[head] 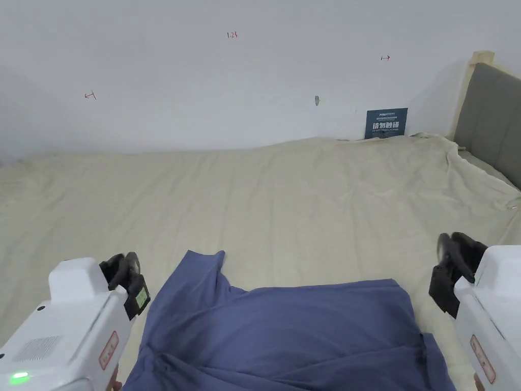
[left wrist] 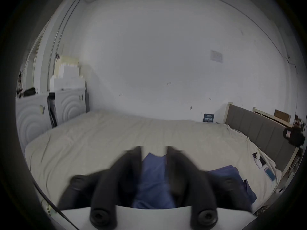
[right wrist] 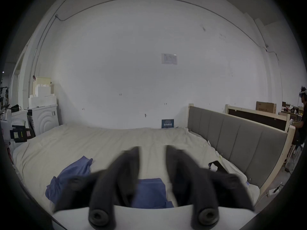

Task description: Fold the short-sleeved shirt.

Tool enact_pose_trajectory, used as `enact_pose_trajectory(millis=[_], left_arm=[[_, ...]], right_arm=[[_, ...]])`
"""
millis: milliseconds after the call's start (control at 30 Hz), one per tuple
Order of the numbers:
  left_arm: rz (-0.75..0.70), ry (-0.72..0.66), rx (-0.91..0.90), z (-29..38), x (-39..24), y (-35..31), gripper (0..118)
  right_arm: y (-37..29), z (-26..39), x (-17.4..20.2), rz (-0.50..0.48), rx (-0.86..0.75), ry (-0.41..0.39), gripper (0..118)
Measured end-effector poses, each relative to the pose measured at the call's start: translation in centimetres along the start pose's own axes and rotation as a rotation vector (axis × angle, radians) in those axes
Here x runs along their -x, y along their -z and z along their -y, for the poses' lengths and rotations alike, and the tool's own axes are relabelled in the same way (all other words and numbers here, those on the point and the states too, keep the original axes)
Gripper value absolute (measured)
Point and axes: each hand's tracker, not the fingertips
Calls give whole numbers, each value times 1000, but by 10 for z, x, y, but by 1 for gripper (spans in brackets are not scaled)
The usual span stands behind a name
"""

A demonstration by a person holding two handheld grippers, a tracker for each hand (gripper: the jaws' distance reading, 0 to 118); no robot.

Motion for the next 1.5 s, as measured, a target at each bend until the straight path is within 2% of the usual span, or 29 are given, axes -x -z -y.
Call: enact_pose_trajectory(millis=[133, 233, 367, 600, 867, 933, 967, 1000, 1033, 1067, 1167, 1333, 1367, 1400, 1433, 1467, 1500], left_arm=[[50, -25, -11, 3, -1, -1, 0], [54, 11, 20, 4, 0, 8, 0], [81, 41, 96, 4, 6, 35, 0], [143, -62, 348, 23, 28, 126, 0], [59, -77, 523, 62, 53, 235, 0], [50, -92, 608, 75, 58, 264, 14], [28, -101, 652, 81, 60, 275, 29], [17, -120, 684, 88, 63, 286, 57], [2, -139, 716, 96, 66, 297, 74], [-16, -147, 741, 102, 68, 305, 81], [-45, -188, 769, 118, 75, 320, 89], [-98, -141, 847, 142, 79, 335, 87], [-91, -116, 871, 146, 79, 335, 83], [-84, -84, 885, 151, 76, 335, 72], [-123, -13, 881, 154, 72, 333, 67], [-97, 16, 857, 152, 69, 330, 62], [-110, 53, 866, 148, 63, 326, 50]], right_arm=[[7, -1, 8, 15, 17, -21, 0], [11, -2, 9, 0, 15, 13, 0], [22, -5, 11, -17, 24, 17, 0], [53, -1, 9, -41, 52, 19, 0], [95, 11, -4, -19, 100, -7, 0], [101, 15, -5, -3, 114, -13, 0], [104, 18, -7, 8, 119, -11, 0], [108, 22, -9, 13, 129, -8, 0], [112, 25, -11, 19, 143, -7, 0], [116, 29, -12, 25, 155, -5, 0], [130, 40, -15, 37, 186, -10, 0], [140, 52, -12, 42, 221, -1, 0], [142, 55, -11, 42, 226, 0, 0], [143, 57, -11, 42, 233, 3, 0], [143, 54, -5, 38, 242, 7, 0], [144, 55, -4, 34, 248, 10, 0], [145, 57, -3, 29, 256, 9, 0]])
